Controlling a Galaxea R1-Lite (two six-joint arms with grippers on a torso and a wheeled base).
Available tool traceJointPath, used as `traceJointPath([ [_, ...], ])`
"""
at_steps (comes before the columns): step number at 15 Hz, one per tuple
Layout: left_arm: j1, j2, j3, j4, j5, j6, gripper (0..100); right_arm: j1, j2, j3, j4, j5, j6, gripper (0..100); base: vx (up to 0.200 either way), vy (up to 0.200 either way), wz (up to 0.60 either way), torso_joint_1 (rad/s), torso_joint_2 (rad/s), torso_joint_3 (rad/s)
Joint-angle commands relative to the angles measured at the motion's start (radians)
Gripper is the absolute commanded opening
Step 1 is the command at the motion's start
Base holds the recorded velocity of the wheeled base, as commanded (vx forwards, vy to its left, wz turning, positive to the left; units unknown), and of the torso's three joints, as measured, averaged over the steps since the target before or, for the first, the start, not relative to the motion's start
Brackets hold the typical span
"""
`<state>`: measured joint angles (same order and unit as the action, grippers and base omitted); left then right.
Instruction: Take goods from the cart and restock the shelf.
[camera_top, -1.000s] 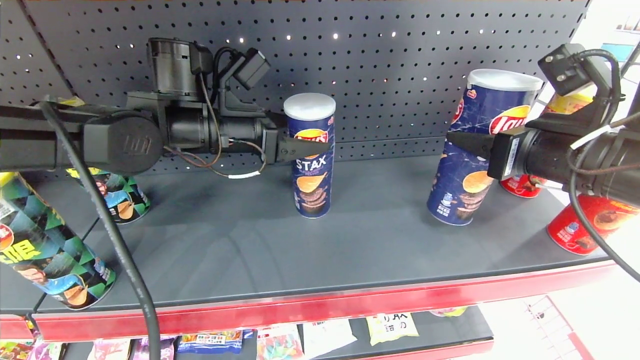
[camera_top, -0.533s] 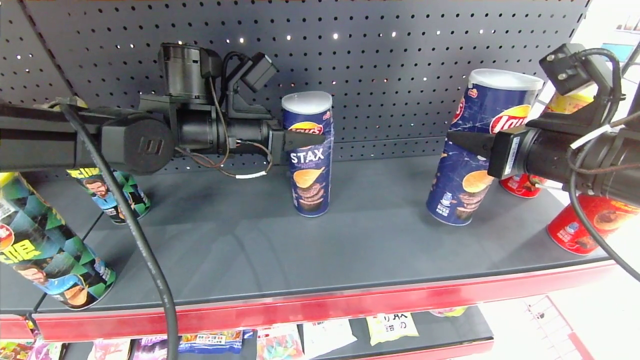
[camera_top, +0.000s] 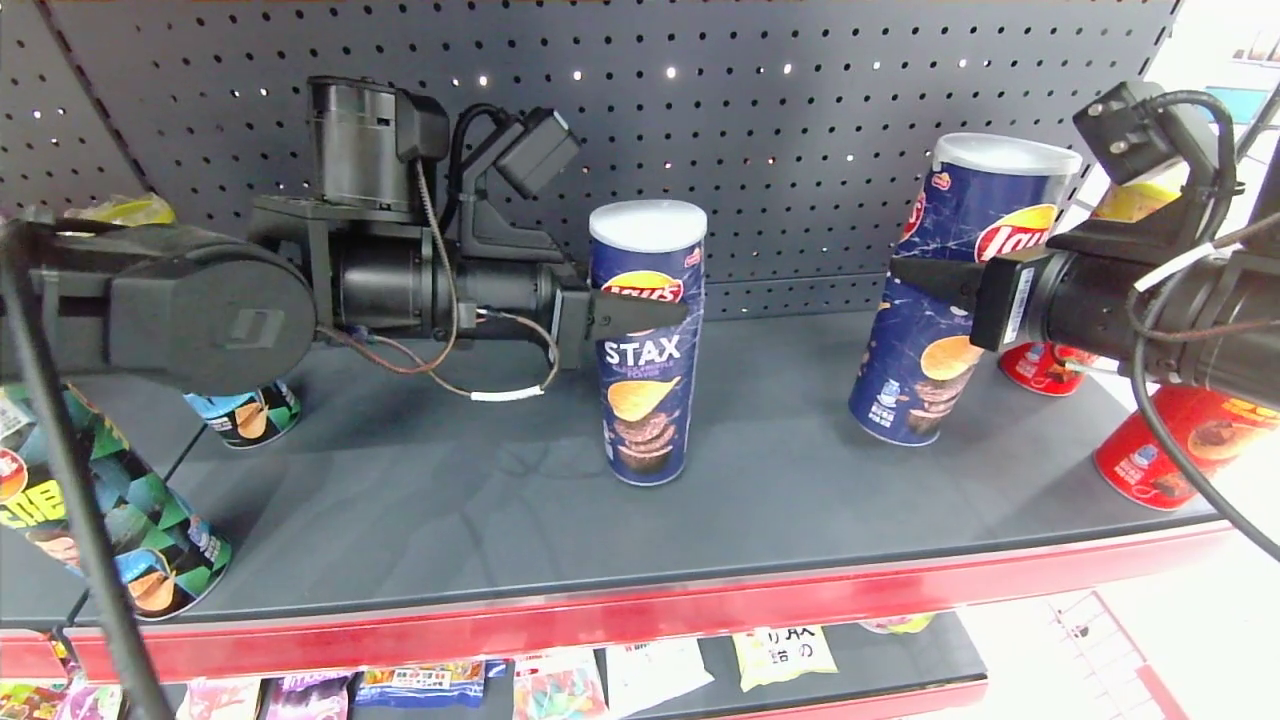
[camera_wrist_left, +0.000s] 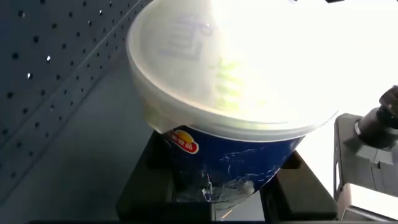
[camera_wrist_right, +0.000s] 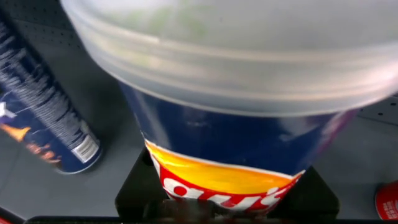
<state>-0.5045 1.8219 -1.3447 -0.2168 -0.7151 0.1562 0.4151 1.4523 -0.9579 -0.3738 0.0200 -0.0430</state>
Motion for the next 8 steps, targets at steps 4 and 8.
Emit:
traceJointPath([
  [4, -0.063, -0.11, 0.117, -0.016, 0.077, 0.0, 0, 0.001, 0.0, -0.004, 0.0, 0.0, -0.002, 0, 0.0, 0.0, 0.0, 0.0, 0.0, 0.0],
  [8, -0.088, -0.139, 0.249, -0.139, 0.098, -0.006, 0, 0.001, -0.001, -0.009, 0.0, 0.0, 0.0, 0, 0.0, 0.0, 0.0, 0.0, 0.0, 0.0],
])
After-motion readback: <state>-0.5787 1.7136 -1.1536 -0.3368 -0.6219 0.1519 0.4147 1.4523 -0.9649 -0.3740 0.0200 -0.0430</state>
